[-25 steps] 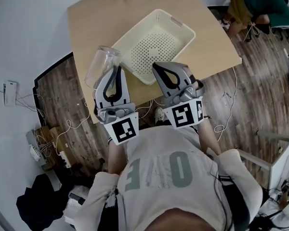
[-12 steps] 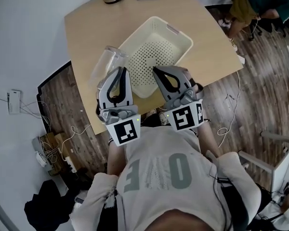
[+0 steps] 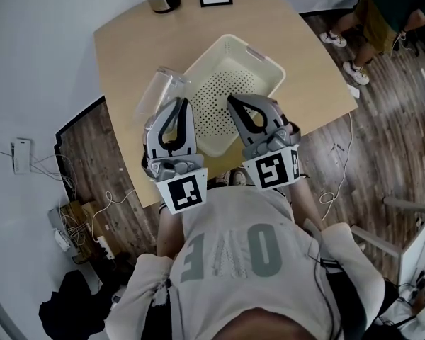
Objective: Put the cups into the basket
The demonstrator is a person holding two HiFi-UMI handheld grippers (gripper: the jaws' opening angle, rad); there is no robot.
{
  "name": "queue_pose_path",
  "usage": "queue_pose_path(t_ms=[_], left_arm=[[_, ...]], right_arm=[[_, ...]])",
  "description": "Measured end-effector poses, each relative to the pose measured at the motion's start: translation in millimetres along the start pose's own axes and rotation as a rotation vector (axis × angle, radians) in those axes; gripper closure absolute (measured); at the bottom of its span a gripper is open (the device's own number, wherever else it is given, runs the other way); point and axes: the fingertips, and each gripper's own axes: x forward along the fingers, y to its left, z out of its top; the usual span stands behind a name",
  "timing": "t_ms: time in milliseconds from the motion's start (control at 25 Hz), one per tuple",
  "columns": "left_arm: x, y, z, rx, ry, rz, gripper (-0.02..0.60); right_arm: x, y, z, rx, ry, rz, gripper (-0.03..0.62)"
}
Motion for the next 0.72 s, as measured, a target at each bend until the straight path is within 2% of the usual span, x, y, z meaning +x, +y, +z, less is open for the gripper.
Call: queue_pose_path(t_ms=[280, 440, 520, 720], left_arm=[[22, -1, -17, -0.019, 0.022, -0.072, 0.543], [38, -12, -30, -0.044, 0.059, -0.186, 0.543], [48, -26, -38, 0.011, 0.09, -0.273, 0.543], [65, -67, -66, 0.252, 0.16, -0.545, 0.543]], right_arm=[[12, -8, 3, 0.002, 0.005, -0.022, 0.595], [12, -13, -2, 0.019, 0.017, -0.038, 0.595], [12, -15, -4, 0.034, 0.022, -0.05, 0.595], [10, -17, -5, 0.039, 0.043, -0.085, 0.595]])
